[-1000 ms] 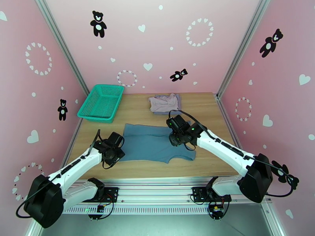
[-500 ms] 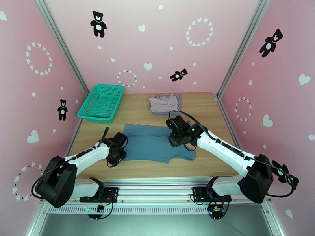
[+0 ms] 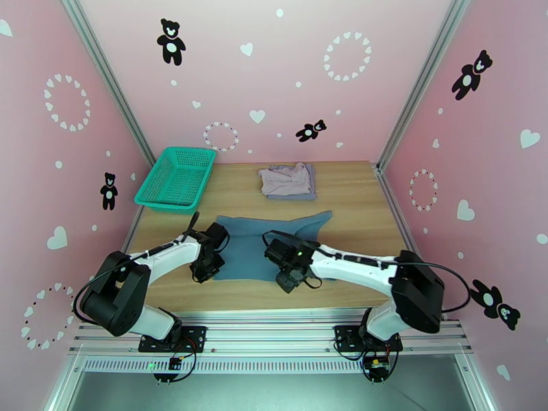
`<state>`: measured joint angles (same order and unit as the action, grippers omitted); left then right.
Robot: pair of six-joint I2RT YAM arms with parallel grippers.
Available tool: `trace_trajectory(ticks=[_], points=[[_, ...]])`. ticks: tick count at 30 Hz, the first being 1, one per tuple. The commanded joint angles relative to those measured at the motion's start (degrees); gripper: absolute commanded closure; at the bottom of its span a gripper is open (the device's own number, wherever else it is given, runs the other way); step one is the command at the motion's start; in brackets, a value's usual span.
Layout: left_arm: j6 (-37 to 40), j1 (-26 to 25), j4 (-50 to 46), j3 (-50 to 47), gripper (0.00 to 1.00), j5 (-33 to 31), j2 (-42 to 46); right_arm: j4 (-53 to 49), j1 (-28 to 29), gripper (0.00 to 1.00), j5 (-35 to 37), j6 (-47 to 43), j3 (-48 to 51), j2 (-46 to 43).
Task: Fold and stack the mixed laundry pile
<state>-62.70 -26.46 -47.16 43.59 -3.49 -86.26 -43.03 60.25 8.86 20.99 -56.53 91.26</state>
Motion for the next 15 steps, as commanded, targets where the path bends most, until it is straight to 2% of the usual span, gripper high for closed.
trace_trajectory(ticks=[1,6,9,12,15], points=[[1.2,-0.1,7.8,-2.6,1.00,-3.0,-3.9,2.4,1.1,0.44,4.2,-0.5,0.2,4.2],[1.3,-0.1,7.7,-2.7,1.00,-3.1,-3.6,2.9,1.9,0.45,5.4,-0.2,0.0,7.6],[1.4,0.0,7.5,-2.6,1.00,-3.2,-3.5,2.7,2.0,0.49,6.4,0.2,0.2,8.3],[1.5,0.0,7.0,-2.3,1.00,-3.5,-3.6,2.7,2.0,0.60,7.6,0.5,0.4,9.1],[1.8,0.0,6.3,-2.0,1.00,-3.9,-3.1,2.1,2.0,0.82,8.9,0.9,0.1,9.7]])
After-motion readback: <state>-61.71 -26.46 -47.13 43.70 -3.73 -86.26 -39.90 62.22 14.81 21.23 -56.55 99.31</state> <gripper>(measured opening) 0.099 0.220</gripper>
